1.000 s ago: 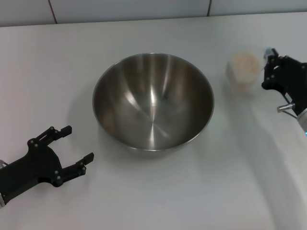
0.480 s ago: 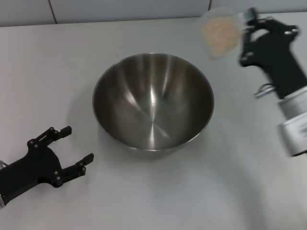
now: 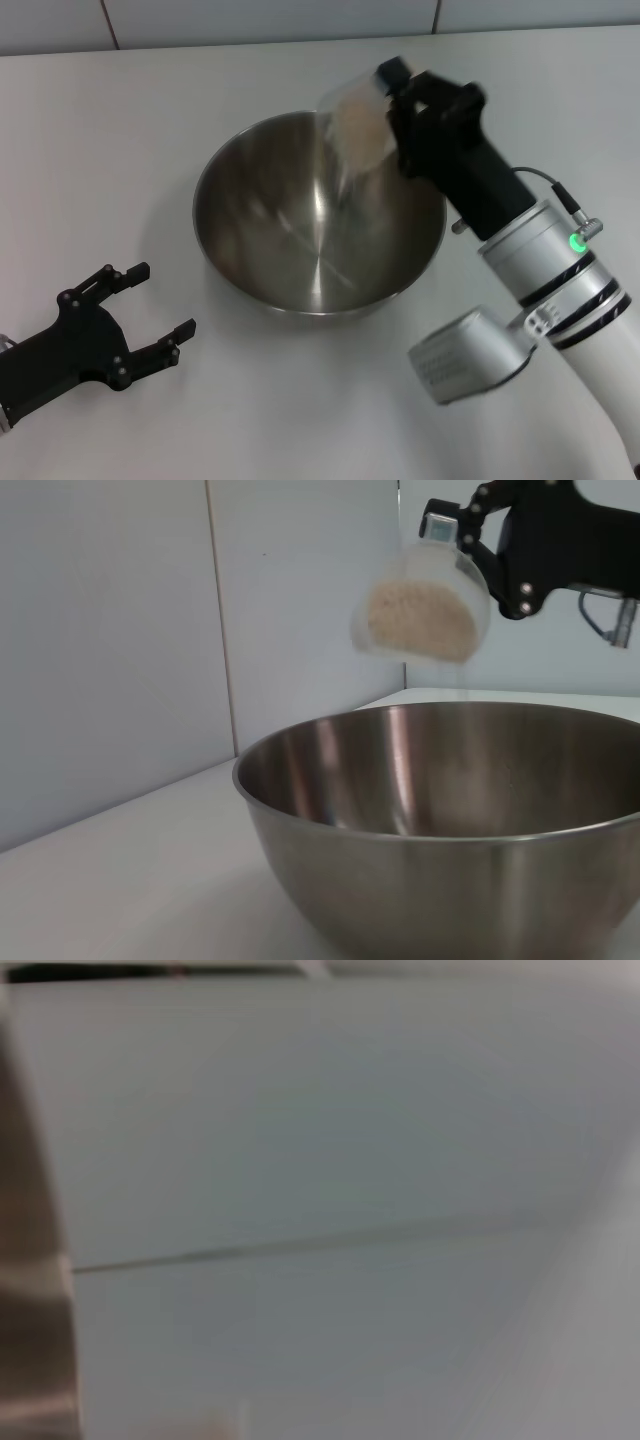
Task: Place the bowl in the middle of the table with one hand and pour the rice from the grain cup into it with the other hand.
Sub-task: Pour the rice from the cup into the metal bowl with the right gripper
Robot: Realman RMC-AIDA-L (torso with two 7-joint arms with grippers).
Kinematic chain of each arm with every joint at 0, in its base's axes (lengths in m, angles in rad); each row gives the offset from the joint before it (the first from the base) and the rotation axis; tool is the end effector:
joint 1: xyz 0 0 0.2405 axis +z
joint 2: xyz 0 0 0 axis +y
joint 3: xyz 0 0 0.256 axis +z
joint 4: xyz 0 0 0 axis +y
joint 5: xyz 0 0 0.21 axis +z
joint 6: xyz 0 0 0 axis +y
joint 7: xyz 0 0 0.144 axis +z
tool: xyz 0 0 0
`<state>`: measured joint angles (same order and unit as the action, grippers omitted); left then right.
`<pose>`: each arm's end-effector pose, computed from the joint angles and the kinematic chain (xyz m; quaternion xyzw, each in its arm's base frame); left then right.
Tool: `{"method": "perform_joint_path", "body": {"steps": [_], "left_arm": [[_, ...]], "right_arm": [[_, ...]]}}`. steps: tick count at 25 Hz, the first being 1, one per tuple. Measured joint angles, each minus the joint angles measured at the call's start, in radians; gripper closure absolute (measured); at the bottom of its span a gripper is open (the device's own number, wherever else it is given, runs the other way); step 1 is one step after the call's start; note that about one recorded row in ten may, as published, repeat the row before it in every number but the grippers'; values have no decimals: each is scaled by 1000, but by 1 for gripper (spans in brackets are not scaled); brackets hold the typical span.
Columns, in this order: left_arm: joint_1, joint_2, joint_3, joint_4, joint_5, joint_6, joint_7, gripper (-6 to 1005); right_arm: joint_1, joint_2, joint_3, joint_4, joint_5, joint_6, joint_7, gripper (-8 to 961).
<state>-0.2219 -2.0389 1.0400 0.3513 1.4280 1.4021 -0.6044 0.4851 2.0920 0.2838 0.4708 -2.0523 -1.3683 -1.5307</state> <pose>-0.3425 0.2382 -0.0342 -0.9187 -0.1157 -0.2421 0.2899 0.2043 0.2961 -0.0866 -0.6349 -0.4371 0.0153 0.6368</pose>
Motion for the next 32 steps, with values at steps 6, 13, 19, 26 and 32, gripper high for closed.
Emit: {"method": "perform_joint_path", "body": {"steps": [6, 13, 19, 26, 32], "left_arm": [[0, 0, 0, 0, 0, 0, 0, 138], [-1, -1, 0, 0, 0, 0, 0, 138], [-3, -2, 0, 0, 0, 0, 0, 138], [-5, -3, 0, 4, 0, 0, 0, 138], [-5, -3, 0, 4, 0, 0, 0, 138]], "right_arm": [[-8, 0, -7, 14, -97, 7, -347, 910], [-6, 0, -8, 41, -137, 28, -709, 902], [-12, 0, -10, 58, -195, 82, -973, 894], [-16, 0, -5, 72, -230, 91, -1030, 886], [-67, 0, 11, 176, -151, 92, -616, 878]]}}
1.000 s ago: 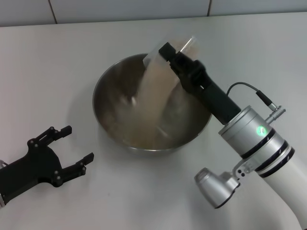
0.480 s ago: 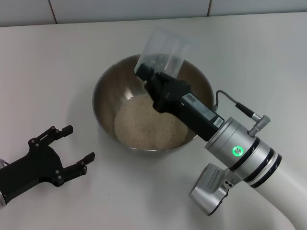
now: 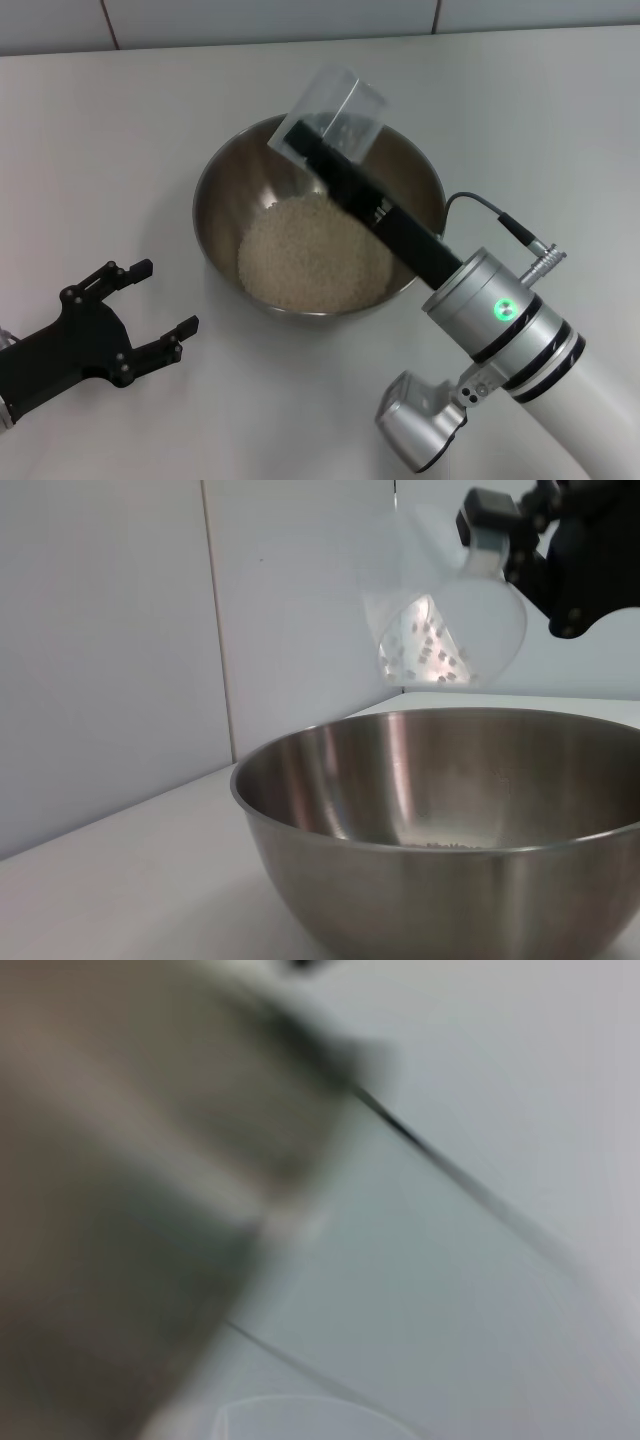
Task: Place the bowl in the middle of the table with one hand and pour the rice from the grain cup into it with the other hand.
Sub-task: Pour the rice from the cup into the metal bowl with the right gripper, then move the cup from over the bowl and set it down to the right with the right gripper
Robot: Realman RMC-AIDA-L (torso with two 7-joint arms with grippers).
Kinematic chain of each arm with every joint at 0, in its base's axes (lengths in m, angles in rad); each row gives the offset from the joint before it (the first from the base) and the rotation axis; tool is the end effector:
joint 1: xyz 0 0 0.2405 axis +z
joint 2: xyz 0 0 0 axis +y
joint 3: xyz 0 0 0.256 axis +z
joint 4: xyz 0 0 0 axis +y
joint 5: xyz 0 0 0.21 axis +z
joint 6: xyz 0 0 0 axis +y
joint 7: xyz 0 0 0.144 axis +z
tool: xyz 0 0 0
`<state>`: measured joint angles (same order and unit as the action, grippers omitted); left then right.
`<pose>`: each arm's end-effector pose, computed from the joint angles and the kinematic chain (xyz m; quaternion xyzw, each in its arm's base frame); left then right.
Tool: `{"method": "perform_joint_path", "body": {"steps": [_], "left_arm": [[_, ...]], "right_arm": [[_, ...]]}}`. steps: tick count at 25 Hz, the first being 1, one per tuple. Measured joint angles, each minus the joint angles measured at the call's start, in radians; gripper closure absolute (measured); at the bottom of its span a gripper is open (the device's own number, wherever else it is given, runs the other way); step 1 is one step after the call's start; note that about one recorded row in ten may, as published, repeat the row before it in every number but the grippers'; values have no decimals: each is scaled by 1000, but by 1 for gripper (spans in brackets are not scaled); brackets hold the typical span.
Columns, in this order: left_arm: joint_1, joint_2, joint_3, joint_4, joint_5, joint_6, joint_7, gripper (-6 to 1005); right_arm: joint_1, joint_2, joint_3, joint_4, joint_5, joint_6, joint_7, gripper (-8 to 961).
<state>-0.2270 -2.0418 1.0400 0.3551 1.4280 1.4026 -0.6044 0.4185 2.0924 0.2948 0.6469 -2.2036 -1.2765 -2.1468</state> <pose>-0.3401 0.2404 -0.0348 -0.9188 -0.1120 -0.2441 0.2893 0.1745 0.2629 -0.1145 -0.5056 -0.6162 -0.1009 0.5954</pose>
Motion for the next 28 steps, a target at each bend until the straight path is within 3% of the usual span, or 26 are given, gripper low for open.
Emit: {"method": "perform_joint_path", "body": {"steps": [2, 4, 5, 6, 9, 10, 11, 15, 19, 25, 28], "left_arm": [[0, 0, 0, 0, 0, 0, 0, 138], [2, -1, 0, 1, 0, 0, 0, 138], [3, -1, 0, 3, 0, 1, 0, 138], [3, -1, 0, 3, 0, 1, 0, 138], [3, -1, 0, 5, 0, 1, 0, 138], [1, -1, 0, 5, 0, 1, 0, 138], [1, -1, 0, 5, 0, 1, 0, 138], [2, -2, 0, 5, 0, 1, 0, 138], [9, -2, -2, 5, 0, 1, 6, 138], [11, -3, -3, 5, 0, 2, 10, 138], [11, -4, -3, 5, 0, 2, 10, 138]], "right_arm": [[-9, 0, 0, 21, 25, 1, 82, 876], [-28, 0, -1, 62, 78, 1, 306, 873], [-44, 0, -1, 96, 127, 0, 510, 872], [-44, 0, -1, 96, 127, 0, 510, 871], [-58, -1, -6, 122, 181, -3, 783, 867], [-66, -2, -3, 123, 188, -6, 1010, 866], [-66, -2, -3, 123, 188, -6, 1010, 865], [-83, -8, 48, 95, 189, -9, 1424, 860], [-87, -10, 99, 23, 184, -28, 1709, 855], [-76, -2, 220, -170, 205, -31, 1944, 847], [-65, -2, 229, -212, 234, -11, 1964, 844]]}}
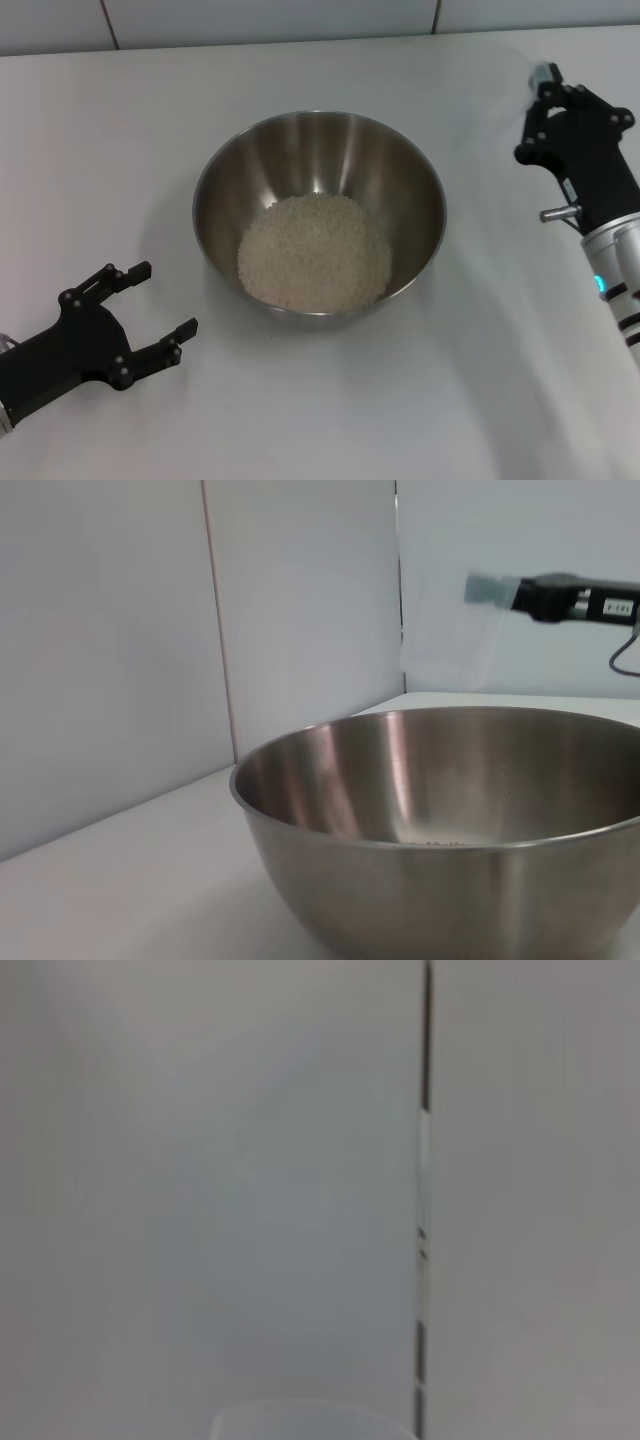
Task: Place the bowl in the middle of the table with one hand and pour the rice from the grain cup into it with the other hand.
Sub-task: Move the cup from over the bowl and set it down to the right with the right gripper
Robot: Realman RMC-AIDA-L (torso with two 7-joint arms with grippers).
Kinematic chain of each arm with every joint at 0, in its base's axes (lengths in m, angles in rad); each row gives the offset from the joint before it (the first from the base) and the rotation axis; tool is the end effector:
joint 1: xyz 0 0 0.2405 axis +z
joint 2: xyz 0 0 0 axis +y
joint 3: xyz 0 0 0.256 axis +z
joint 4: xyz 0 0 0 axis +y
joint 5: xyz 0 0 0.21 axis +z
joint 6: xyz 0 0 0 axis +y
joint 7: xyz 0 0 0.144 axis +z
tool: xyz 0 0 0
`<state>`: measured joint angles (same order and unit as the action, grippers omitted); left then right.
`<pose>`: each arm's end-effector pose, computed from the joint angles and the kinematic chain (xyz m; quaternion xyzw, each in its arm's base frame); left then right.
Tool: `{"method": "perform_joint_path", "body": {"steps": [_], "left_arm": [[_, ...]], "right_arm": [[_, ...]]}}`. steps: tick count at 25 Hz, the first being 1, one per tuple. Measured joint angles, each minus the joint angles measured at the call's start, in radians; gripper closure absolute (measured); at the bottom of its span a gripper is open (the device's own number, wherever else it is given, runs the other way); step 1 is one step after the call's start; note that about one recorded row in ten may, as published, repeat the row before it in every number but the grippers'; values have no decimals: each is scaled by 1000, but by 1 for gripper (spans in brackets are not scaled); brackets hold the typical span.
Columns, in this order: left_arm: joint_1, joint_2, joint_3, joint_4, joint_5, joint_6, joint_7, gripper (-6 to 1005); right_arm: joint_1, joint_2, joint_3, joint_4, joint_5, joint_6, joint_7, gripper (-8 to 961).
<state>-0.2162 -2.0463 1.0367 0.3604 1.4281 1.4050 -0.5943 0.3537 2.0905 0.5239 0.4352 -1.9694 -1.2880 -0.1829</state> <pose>-0.3410 0.2375 -0.0353 -0.9179 -0.1106 -0.2439 0.2929 0.2773 0.3022 -0.0486 -0.6877 0.1732 0.3337 0.6211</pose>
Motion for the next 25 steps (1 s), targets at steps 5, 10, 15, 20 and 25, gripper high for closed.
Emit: {"method": "perform_joint_path", "body": {"steps": [5, 10, 15, 20, 25], "left_arm": [[-1, 0, 0, 0, 0, 0, 0, 138], [-2, 0, 1, 0, 0, 0, 0, 138], [-8, 0, 3, 0, 0, 0, -1, 138], [-9, 0, 3, 0, 0, 0, -1, 138], [-9, 0, 3, 0, 0, 1, -1, 138]], "right_arm": [[33, -1, -5, -56, 22, 105, 7, 837], [48, -1, -6, -62, 22, 186, 9, 831], [76, 0, -4, -77, 22, 281, 9, 825], [88, 0, -8, -82, 13, 310, 9, 819], [89, 0, -10, -84, 11, 335, 10, 813]]}}
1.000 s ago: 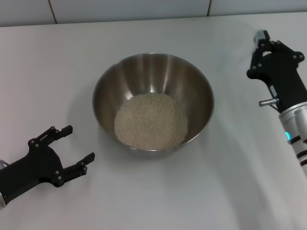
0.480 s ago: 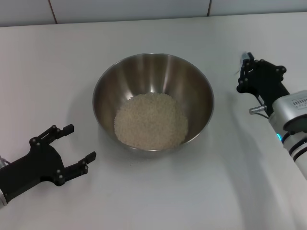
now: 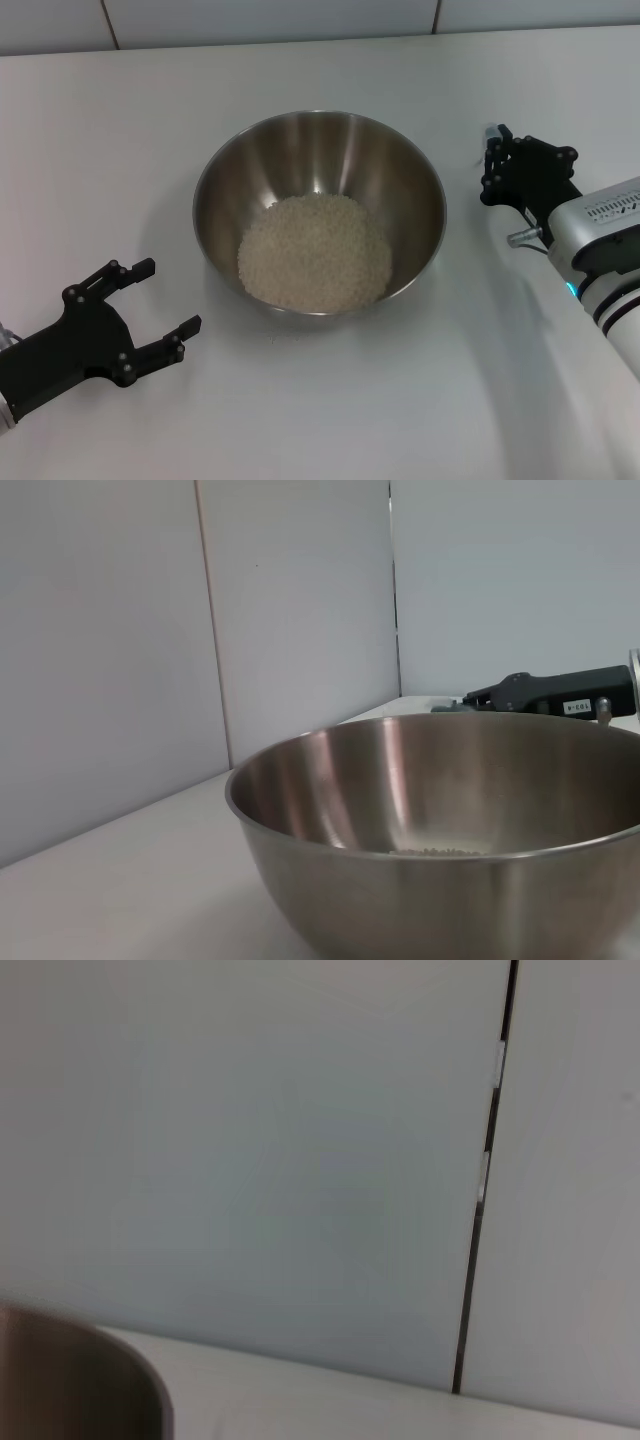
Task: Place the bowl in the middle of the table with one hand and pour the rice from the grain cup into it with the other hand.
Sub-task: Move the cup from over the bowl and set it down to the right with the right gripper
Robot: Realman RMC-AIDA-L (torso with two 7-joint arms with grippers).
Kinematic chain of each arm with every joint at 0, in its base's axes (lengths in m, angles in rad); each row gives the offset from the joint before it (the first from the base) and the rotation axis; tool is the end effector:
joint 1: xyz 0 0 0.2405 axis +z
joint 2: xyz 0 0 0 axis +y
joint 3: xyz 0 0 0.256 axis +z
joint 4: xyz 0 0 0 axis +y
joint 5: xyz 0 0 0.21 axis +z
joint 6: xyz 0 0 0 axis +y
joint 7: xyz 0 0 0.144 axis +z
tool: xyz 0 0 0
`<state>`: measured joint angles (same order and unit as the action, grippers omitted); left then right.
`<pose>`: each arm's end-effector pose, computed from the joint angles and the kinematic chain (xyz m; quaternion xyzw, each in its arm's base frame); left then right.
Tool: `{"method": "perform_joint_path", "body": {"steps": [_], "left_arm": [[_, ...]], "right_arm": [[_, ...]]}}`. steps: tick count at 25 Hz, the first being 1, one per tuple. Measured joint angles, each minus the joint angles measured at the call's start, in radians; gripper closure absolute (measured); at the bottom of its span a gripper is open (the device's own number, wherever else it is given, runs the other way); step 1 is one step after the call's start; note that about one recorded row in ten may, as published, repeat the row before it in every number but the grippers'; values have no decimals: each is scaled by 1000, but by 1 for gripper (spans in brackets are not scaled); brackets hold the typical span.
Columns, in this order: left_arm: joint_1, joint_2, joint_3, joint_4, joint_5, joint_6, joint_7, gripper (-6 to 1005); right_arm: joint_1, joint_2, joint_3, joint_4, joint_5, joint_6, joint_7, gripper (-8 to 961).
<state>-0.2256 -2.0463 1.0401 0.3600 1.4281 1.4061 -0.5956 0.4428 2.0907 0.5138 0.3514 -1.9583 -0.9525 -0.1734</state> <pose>-0.3384 0.2402 -0.0358 -0.9189 -0.1064 -0.2457 0.2898 0.3025 0.3257 -0.0775 -0.7626 0.2258 0.2111 0.5682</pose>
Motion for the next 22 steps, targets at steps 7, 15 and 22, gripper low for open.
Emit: {"method": "perform_joint_path", "body": {"steps": [7, 15, 22], "left_arm": [[0, 0, 0, -1, 0, 0, 1, 138], [-1, 0, 0, 1, 0, -1, -3, 138], [0, 0, -8, 1, 0, 2, -6, 138]], "right_arm": [[-16, -3, 0, 4, -1, 20, 0, 804], [-77, -8, -4, 34, -31, 7, -3, 491], [-197, -17, -6, 63, -165, -173, 2, 213]]}}
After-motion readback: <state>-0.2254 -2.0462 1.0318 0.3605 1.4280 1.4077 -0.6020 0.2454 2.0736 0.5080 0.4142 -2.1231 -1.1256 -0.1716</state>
